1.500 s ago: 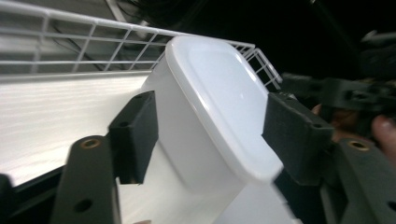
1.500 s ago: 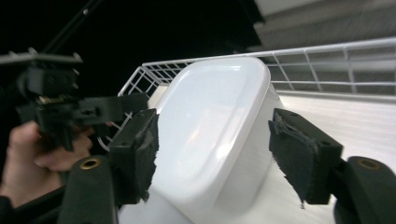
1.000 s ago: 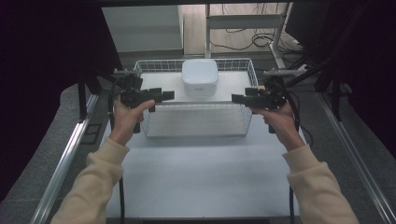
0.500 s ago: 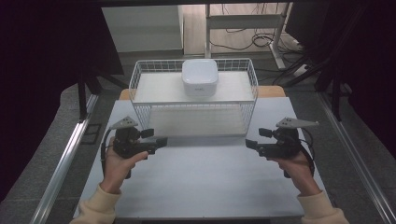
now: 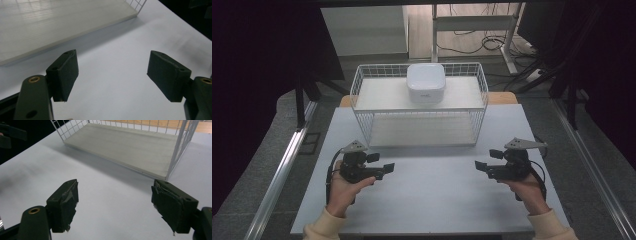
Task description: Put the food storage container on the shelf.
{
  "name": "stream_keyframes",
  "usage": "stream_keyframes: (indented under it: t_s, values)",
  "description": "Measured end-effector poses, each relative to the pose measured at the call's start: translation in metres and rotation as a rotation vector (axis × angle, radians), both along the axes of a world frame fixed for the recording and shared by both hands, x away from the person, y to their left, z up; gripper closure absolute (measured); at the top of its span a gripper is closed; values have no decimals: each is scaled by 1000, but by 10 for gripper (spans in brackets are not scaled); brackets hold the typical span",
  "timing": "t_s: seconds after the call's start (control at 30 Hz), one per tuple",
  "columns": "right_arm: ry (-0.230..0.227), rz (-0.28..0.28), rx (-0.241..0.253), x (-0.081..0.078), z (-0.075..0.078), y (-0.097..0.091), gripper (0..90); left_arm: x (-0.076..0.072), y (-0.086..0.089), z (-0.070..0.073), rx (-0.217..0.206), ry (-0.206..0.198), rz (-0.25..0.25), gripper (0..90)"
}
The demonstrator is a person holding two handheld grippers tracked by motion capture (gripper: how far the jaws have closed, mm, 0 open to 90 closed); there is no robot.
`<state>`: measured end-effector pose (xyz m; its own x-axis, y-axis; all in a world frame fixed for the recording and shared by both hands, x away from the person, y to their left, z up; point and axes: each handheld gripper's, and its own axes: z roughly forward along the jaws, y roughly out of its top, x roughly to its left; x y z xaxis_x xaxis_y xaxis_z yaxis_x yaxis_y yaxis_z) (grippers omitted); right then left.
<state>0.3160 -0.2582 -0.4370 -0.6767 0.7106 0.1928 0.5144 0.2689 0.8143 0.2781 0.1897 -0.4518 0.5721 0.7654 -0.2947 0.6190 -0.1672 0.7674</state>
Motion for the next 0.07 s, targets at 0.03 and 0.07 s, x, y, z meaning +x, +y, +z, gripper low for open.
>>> stream_keyframes:
  t_s: [0.03, 0.07]
  values:
    - [0, -6, -1, 0, -1, -1, 204, -1, 0, -1, 1, -2, 0, 243]
    - [0, -6, -1, 0, -1, -1, 204, -1, 0, -1, 1, -2, 0, 243]
